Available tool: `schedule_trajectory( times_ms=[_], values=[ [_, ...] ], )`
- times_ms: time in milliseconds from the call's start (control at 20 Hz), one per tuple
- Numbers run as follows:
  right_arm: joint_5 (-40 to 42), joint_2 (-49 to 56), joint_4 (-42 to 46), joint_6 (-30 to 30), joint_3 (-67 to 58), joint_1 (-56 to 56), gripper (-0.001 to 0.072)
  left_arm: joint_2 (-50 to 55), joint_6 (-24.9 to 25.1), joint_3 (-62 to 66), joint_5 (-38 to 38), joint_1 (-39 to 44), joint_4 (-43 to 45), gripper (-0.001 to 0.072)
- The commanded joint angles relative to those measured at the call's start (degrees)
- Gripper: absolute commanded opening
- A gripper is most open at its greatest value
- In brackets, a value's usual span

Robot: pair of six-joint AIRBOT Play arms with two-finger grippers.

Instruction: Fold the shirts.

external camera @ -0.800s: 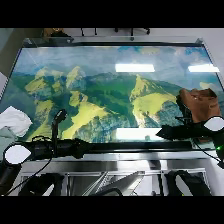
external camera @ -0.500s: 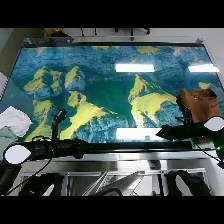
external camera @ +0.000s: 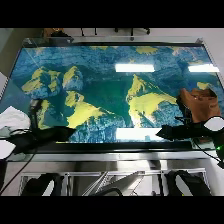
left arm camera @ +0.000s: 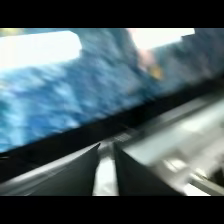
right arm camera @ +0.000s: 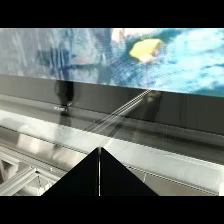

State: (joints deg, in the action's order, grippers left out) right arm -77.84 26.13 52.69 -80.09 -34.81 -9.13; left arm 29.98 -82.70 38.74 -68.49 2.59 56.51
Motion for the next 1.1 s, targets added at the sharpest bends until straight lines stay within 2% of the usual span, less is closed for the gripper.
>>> schedule_trajectory(
  times_ms=[0,150,250,300,450,750,1050],
  values=[
    [0.0,0.0,0.0,0.0,0.0,0.0,0.0019,0.0,1.5,6.7,-1.3,-15.5,18.3,0.0678],
    [0.0,0.0,0.0,0.0,0.0,0.0,0.0019,3.3,2.9,10.2,5.2,-27.8,27.8,0.0678],
    [0.0,-0.1,0.0,0.0,0.0,0.0,0.0019,8.8,3.4,11.0,10.4,-32.0,28.0,0.0678],
    [0.2,0.0,-0.2,0.0,0.0,0.0,0.0019,12.6,5.4,11.7,12.2,-33.1,28.0,0.0678],
    [3.8,0.0,-0.2,0.0,0.0,0.0,0.0019,23.9,9.8,15.2,15.6,-35.5,28.1,0.0677],
    [3.7,0.0,-0.4,0.0,0.0,0.0,0.0019,45.5,9.6,23.9,19.7,-37.3,37.0,0.0677],
    [5.0,0.0,-0.4,0.0,0.0,0.0,0.0019,60.4,9.7,31.5,22.3,-37.3,37.1,0.0677]
  ],
)
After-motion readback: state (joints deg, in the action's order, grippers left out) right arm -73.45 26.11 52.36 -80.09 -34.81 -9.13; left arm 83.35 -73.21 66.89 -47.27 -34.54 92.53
